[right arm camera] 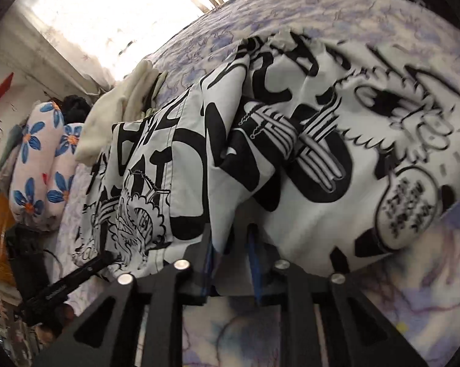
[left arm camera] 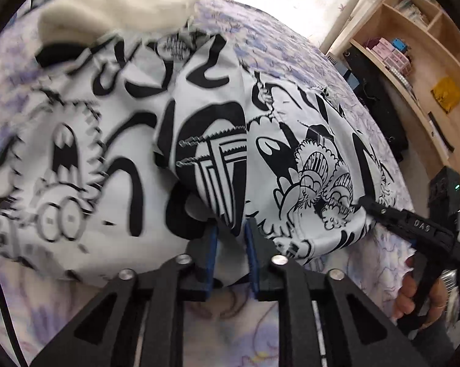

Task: Fold large clothes
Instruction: 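Open both tools and release the folded jacket, then smooth the folded jacket flat and pull both tools back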

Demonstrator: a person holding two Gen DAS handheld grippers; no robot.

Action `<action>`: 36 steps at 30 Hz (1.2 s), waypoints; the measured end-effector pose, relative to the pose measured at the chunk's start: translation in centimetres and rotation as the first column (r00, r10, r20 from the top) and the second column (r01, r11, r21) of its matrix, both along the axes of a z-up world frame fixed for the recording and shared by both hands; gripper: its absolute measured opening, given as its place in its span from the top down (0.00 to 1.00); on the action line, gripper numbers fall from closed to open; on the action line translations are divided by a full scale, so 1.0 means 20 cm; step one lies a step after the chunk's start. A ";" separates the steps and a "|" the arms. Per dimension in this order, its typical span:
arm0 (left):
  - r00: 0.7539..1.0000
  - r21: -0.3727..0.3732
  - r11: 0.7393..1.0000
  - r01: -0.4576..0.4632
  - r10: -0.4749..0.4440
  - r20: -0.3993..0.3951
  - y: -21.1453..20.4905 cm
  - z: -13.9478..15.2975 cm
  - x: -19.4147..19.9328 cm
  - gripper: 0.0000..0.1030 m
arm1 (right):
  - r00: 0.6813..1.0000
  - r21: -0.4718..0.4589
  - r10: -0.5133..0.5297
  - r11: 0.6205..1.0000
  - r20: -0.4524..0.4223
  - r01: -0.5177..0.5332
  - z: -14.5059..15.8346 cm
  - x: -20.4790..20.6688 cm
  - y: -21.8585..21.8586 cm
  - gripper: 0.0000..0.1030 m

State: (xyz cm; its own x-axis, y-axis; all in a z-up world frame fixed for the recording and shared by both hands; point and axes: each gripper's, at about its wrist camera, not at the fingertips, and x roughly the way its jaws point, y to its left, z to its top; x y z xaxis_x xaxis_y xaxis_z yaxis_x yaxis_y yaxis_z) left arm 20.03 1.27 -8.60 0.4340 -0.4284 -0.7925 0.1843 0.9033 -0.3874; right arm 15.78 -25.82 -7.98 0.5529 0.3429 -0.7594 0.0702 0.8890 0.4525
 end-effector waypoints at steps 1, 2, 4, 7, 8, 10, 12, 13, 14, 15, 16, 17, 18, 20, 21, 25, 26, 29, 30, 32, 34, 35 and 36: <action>1.000 0.027 1.000 -0.001 0.000 0.025 0.01 0.03 -0.02 0.78 | 1.000 -0.039 -0.005 0.999 0.024 0.006 0.03 -0.01 0.01 0.74; 0.998 0.054 0.999 -0.009 0.007 0.055 0.02 0.06 -0.05 0.77 | 0.999 -0.069 -0.011 0.998 0.048 0.014 0.07 -0.02 0.02 0.74; 0.993 0.089 0.995 -0.032 0.022 0.117 0.03 0.14 -0.08 0.76 | 0.994 -0.132 -0.034 0.990 0.108 0.048 0.14 -0.06 0.03 0.74; 0.980 0.092 0.993 -0.067 0.049 0.195 0.04 0.23 -0.10 0.75 | 0.975 -0.180 -0.042 0.980 0.220 0.083 0.23 -0.09 0.08 0.74; 0.976 0.082 0.994 -0.071 0.052 0.211 0.03 0.25 -0.09 0.75 | 0.969 -0.180 -0.028 0.981 0.245 0.074 0.25 -0.09 0.10 0.74; 0.975 0.072 0.995 -0.062 0.045 0.216 -0.01 0.27 -0.03 0.75 | 0.966 -0.180 0.020 0.983 0.259 0.028 0.26 -0.03 0.17 0.74; 0.976 0.073 0.996 -0.057 0.040 0.214 -0.09 0.26 0.06 0.75 | 0.967 -0.174 0.064 0.984 0.247 -0.021 0.26 0.06 0.26 0.74; 0.975 0.076 0.996 -0.056 0.039 0.219 -0.12 0.26 0.09 0.75 | 0.964 -0.174 0.080 0.984 0.252 -0.036 0.25 0.09 0.29 0.74; 0.973 0.081 0.995 -0.059 0.039 0.228 -0.15 0.25 0.13 0.75 | 0.962 -0.179 0.094 0.983 0.258 -0.048 0.25 0.11 0.31 0.74; 0.971 0.088 0.994 -0.063 0.040 0.236 -0.18 0.25 0.16 0.75 | 0.960 -0.187 0.109 0.981 0.259 -0.061 0.24 0.13 0.33 0.74; 0.970 0.096 0.993 -0.068 0.044 0.238 -0.20 0.24 0.18 0.75 | 0.958 -0.195 0.123 0.978 0.258 -0.073 0.23 0.17 0.36 0.74; 0.970 0.106 0.992 -0.074 0.047 0.237 -0.22 0.23 0.22 0.75 | 0.957 -0.199 0.133 0.976 0.256 -0.083 0.23 0.20 0.38 0.74; 0.972 0.120 0.989 -0.081 0.052 0.230 -0.23 0.21 0.25 0.75 | 0.958 -0.210 0.144 0.973 0.249 -0.091 0.20 0.24 0.40 0.74; 0.978 0.184 0.978 -0.100 0.063 0.201 -0.25 0.14 0.32 0.75 | 0.961 -0.246 0.153 0.965 0.231 -0.095 0.16 0.31 0.39 0.74; 0.980 0.244 0.962 -0.121 0.077 0.184 -0.25 0.08 0.35 0.75 | 0.964 -0.276 0.144 0.958 0.223 -0.079 0.13 0.33 0.36 0.74; 0.986 0.241 0.959 -0.148 0.124 0.111 -0.14 -0.09 0.40 0.73 | 0.988 -0.307 0.032 0.952 0.154 0.017 -0.02 0.37 0.12 0.81; 0.985 0.212 0.965 -0.154 0.132 0.115 -0.11 -0.09 0.39 0.73 | 0.989 -0.292 0.018 0.956 0.148 0.027 -0.04 0.35 0.07 0.83; 0.984 0.203 0.967 -0.156 0.133 0.122 -0.09 -0.09 0.37 0.73 | 0.988 -0.296 0.014 0.955 0.152 0.033 -0.06 0.29 0.03 0.93; 0.983 0.204 0.966 -0.157 0.134 0.123 -0.09 -0.09 0.36 0.73 | 0.989 -0.330 0.004 0.943 0.148 0.045 -0.06 0.28 0.04 0.93; 0.983 0.213 0.964 -0.162 0.137 0.126 -0.10 -0.09 0.35 0.73 | 0.988 -0.339 -0.005 0.939 0.151 0.057 -0.06 0.26 0.04 0.93; 0.982 0.226 0.959 -0.169 0.144 0.125 -0.11 -0.07 0.35 0.73 | 0.989 -0.302 -0.035 0.950 0.144 0.077 -0.04 0.25 0.03 0.90; 0.982 0.236 0.956 -0.172 0.146 0.124 -0.12 -0.06 0.34 0.73 | 0.989 -0.286 -0.046 0.955 0.140 0.085 -0.03 0.24 0.02 0.89; 0.981 0.246 0.953 -0.174 0.147 0.126 -0.13 -0.04 0.32 0.73 | 0.989 -0.271 -0.056 0.958 0.139 0.092 -0.01 0.24 0.02 0.89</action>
State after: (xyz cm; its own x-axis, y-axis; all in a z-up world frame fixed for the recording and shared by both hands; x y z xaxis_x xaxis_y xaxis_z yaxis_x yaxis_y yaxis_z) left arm 26.47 -1.23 -9.47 0.5671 -0.1359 -0.8123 0.0559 0.9904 -0.1267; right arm 20.55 -25.36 -8.20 0.6677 0.0846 -0.7396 0.0984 0.9748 0.2003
